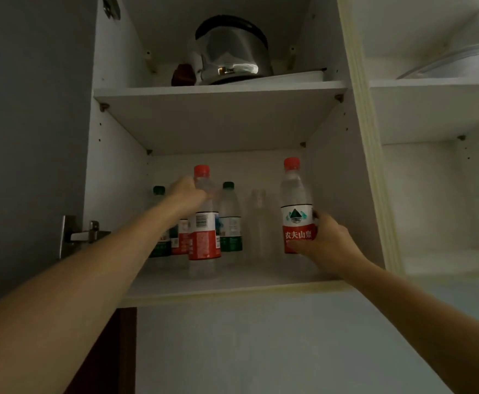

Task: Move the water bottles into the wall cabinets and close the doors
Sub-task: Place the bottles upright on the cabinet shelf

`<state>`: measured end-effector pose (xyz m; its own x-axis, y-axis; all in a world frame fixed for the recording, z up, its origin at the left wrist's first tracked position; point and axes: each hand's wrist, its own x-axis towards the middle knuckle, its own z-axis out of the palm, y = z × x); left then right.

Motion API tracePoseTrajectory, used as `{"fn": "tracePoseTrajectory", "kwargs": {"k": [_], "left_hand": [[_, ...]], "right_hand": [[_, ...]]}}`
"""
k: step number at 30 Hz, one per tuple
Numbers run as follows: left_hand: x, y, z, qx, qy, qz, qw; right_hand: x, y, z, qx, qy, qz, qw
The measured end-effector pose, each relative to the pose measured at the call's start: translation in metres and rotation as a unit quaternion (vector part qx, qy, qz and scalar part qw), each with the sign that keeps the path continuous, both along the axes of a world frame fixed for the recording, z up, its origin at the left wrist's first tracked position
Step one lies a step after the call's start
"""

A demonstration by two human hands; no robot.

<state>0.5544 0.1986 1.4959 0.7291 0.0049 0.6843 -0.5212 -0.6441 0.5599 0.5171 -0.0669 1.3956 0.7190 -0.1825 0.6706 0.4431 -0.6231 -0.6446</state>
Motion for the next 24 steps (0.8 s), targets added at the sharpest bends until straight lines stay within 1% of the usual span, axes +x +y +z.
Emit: {"fn": "tracePoseTrajectory", "kwargs": {"k": [5, 8, 9, 11, 12, 13, 14, 15, 16, 17, 18, 19, 20, 21, 22, 23, 24], "left_hand": [[0.009, 0.032, -0.009, 0.012, -0.012, 0.111, 0.994], [0.014, 0.04, -0.014, 0.001, -0.04, 0.124, 0.991], [0.017, 0.039, -0.016, 0.0, -0.047, 0.144, 0.988], [0.021, 0.035, -0.019, 0.006, -0.056, 0.213, 0.976], [0.023, 0.031, -0.021, 0.014, -0.071, 0.257, 0.964], [0.021, 0.025, -0.024, 0.029, -0.106, 0.3, 0.947], [0.018, 0.017, -0.027, 0.051, -0.166, 0.328, 0.929], [0.015, 0.008, -0.029, 0.072, -0.242, 0.328, 0.91], [0.011, -0.005, -0.031, 0.087, -0.314, 0.294, 0.899], [0.008, -0.019, -0.033, 0.096, -0.357, 0.226, 0.902], [0.005, -0.036, -0.033, 0.095, -0.351, 0.135, 0.922], [0.002, -0.053, -0.034, 0.087, -0.295, 0.046, 0.95], [-0.001, -0.069, -0.034, 0.073, -0.212, -0.031, 0.974], [-0.003, -0.083, -0.034, 0.053, -0.126, -0.095, 0.986], [-0.004, -0.095, -0.034, 0.035, -0.053, -0.145, 0.987], [-0.002, -0.104, -0.035, 0.02, -0.005, -0.185, 0.983], [0.002, -0.11, -0.037, 0.005, 0.017, -0.216, 0.976]], "right_hand": [[0.013, 0.004, -0.002, -0.016, -0.006, 0.011, 1.0], [0.014, 0.005, -0.009, -0.017, -0.035, 0.007, 0.999], [0.014, 0.005, -0.01, -0.012, -0.045, 0.007, 0.999], [0.013, 0.006, -0.013, -0.006, -0.06, 0.0, 0.998], [0.012, 0.006, -0.013, -0.005, -0.065, -0.006, 0.998], [0.012, 0.006, -0.014, -0.004, -0.068, -0.01, 0.998], [0.011, 0.005, -0.014, -0.003, -0.071, -0.009, 0.997], [0.011, 0.005, -0.014, -0.003, -0.07, -0.006, 0.997], [0.011, 0.004, -0.014, -0.003, -0.068, -0.001, 0.998], [0.011, 0.004, -0.014, -0.003, -0.064, 0.008, 0.998], [0.011, 0.003, -0.013, -0.002, -0.06, 0.02, 0.998], [0.011, 0.003, -0.012, 0.0, -0.058, 0.034, 0.998], [0.011, 0.002, -0.011, 0.0, -0.056, 0.049, 0.997], [0.011, 0.002, -0.01, -0.001, -0.052, 0.065, 0.997], [0.011, 0.001, -0.009, -0.004, -0.048, 0.079, 0.996], [0.01, 0.001, -0.008, -0.01, -0.044, 0.09, 0.995], [0.01, 0.002, -0.007, -0.016, -0.042, 0.097, 0.994]]}}
